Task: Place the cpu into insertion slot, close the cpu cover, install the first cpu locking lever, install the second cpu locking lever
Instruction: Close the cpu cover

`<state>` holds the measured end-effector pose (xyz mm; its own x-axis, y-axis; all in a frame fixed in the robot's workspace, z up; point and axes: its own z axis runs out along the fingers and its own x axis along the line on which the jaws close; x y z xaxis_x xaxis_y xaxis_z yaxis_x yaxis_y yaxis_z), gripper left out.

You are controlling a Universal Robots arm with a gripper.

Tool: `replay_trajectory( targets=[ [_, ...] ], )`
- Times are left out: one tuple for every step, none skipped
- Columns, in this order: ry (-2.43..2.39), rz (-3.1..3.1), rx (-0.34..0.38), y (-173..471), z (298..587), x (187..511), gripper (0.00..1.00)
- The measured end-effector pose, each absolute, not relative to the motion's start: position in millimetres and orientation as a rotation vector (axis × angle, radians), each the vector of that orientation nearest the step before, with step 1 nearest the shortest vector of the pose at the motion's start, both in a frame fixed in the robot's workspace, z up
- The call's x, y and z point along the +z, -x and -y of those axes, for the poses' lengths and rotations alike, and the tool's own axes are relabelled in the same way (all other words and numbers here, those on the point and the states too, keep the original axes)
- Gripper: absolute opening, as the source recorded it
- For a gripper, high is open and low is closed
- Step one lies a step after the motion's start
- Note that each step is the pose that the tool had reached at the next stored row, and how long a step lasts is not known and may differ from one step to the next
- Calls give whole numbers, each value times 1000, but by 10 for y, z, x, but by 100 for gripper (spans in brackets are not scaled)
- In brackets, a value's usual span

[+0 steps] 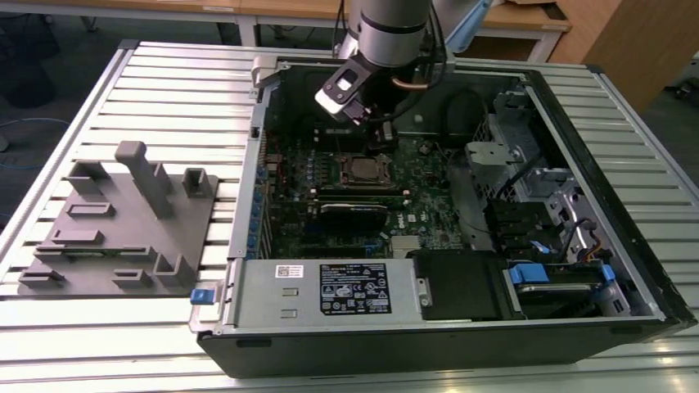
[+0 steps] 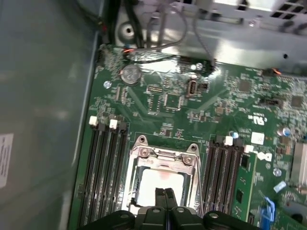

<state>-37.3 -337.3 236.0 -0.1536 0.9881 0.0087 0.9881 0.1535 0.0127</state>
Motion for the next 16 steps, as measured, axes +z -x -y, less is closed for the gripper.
replay_trajectory(
  targets=[
    [-2019, -2405, 24, 373, 3373, 2356, 11],
    [-1998, -2423, 24, 373, 3373, 2352, 11],
    [-1976, -2441, 24, 373, 3373, 2349, 11],
    [-1954, -2458, 24, 373, 3373, 2346, 11],
    [-1932, -2476, 24, 373, 3373, 2344, 11],
    [-1910, -2493, 24, 373, 3373, 2341, 11],
    [-1886, -2512, 24, 373, 3373, 2338, 11],
    [-1863, -2529, 24, 373, 3373, 2336, 11],
    [-1841, -2545, 24, 373, 3373, 2334, 11],
    [-1818, -2562, 24, 373, 3373, 2331, 11],
    [-1795, -2578, 24, 373, 3373, 2328, 11],
    [-1771, -2595, 24, 373, 3373, 2326, 11],
    [-1747, -2611, 24, 373, 3373, 2324, 11],
    [-1723, -2627, 24, 373, 3373, 2321, 11],
    [-1699, -2643, 24, 373, 3373, 2318, 11],
    [-1675, -2658, 24, 373, 3373, 2315, 11]
  ],
)
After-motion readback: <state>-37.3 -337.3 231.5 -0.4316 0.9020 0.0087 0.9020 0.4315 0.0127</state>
